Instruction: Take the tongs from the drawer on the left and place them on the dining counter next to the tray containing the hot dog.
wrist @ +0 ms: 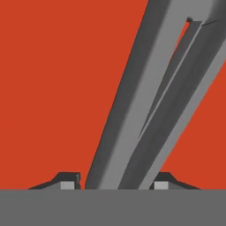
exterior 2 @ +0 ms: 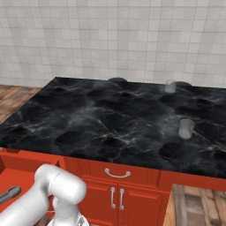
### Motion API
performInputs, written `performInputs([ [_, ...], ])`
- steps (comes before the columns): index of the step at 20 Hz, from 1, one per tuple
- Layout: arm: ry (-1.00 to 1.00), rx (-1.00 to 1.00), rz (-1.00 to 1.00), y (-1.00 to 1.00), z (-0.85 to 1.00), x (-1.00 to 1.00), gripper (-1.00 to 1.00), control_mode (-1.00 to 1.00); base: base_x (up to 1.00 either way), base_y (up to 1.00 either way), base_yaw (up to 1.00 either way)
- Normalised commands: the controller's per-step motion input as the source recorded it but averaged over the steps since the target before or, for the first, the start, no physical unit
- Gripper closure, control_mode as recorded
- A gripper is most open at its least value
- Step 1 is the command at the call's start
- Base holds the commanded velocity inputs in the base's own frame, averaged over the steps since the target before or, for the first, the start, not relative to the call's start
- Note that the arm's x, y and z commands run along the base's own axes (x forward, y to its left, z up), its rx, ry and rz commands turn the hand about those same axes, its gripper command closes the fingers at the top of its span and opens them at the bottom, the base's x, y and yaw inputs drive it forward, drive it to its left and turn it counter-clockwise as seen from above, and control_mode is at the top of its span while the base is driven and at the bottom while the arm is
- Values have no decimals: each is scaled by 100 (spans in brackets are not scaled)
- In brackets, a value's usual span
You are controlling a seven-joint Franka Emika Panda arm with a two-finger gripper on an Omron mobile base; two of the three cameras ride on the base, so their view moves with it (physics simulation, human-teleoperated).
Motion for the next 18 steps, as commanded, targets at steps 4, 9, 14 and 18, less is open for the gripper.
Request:
performInputs([
  [4,0,0,-1,-14,0,-48,100,-100,0,0,0],
  [9,0,0,0,-14,17,-46,100,-100,0,0,0],
  [14,-1,0,0,-30,51,-33,100,-100,0,0,0],
  [18,-1,0,0,-24,72,-13,100,-100,0,0,0],
])
